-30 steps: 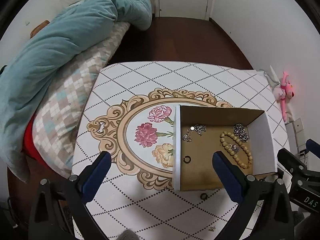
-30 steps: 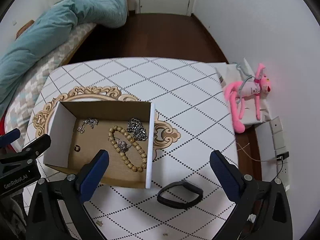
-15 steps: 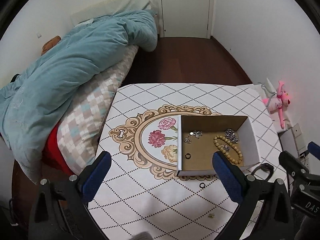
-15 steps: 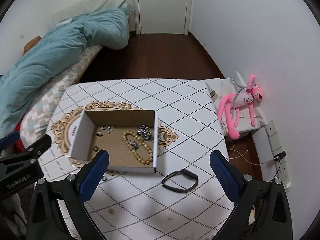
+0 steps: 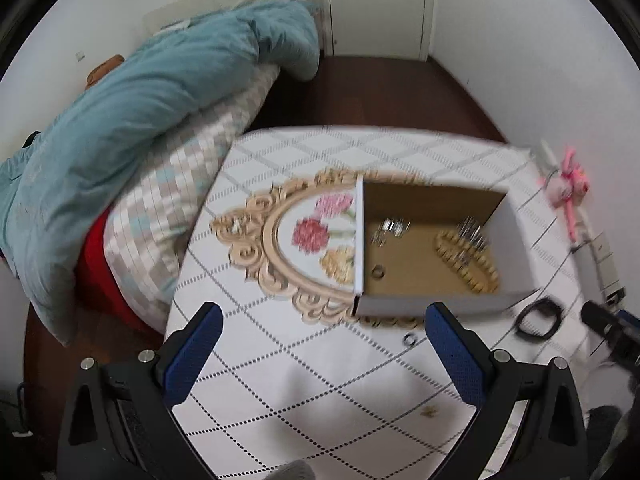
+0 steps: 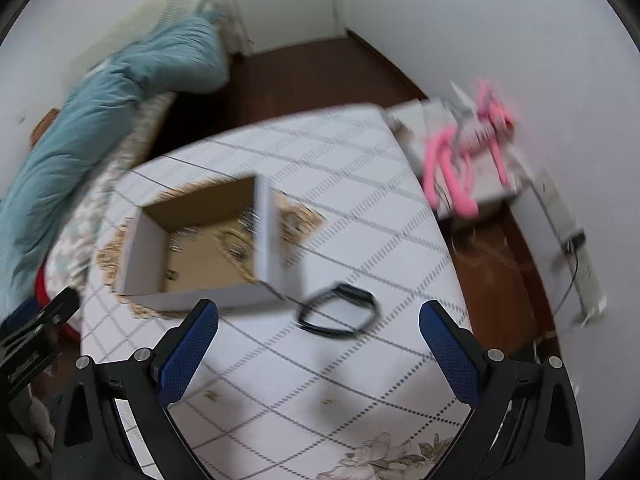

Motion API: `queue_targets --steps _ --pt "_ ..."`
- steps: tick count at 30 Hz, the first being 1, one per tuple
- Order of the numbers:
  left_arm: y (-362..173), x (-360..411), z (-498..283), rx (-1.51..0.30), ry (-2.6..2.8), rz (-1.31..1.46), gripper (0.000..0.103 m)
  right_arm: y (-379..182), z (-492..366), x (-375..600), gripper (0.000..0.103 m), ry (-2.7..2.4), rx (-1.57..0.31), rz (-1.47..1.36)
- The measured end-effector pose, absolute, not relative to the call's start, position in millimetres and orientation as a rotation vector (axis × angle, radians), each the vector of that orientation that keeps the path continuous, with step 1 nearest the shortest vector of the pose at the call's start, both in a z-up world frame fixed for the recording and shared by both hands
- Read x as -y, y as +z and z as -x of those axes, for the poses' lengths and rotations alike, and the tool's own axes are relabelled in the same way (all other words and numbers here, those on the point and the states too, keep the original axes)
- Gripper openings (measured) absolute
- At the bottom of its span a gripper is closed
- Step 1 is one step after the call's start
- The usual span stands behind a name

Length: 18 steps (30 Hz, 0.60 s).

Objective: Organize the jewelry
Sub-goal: 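Lift both open grippers away from the box, then grasp the black watch band with the right gripper while the left gripper grasps a small black ring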

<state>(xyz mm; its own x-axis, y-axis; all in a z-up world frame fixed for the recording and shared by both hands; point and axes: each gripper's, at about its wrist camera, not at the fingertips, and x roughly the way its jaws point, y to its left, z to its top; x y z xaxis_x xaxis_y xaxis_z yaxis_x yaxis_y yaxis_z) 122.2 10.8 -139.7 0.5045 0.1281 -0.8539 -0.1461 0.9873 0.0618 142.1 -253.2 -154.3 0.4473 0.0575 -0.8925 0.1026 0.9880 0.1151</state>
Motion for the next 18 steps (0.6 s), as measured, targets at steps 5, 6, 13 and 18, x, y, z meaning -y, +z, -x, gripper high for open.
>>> queue_targets --steps 5,6,13,18 --pt "-182.7 -11.7 -127.2 -1.116 0.190 0.008 0.103 -207.3 -158.9 262.6 0.102 -0.022 -1.170 -0.153" --pt "-189.3 -11.2 -128.1 -1.127 0.195 0.001 0.103 -212.6 -161.6 260.7 0.102 -0.023 -1.165 -0.138" --pt "-216.3 -10.9 -133.2 -1.180 0.207 -0.023 0.103 -251.2 -183.5 245.7 0.103 -0.017 -1.193 -0.033" --pt "-220.2 -7.5 -134.0 -1.184 0.202 -0.042 0.103 -264.8 -189.2 238.6 0.102 -0.032 -1.217 -0.003"
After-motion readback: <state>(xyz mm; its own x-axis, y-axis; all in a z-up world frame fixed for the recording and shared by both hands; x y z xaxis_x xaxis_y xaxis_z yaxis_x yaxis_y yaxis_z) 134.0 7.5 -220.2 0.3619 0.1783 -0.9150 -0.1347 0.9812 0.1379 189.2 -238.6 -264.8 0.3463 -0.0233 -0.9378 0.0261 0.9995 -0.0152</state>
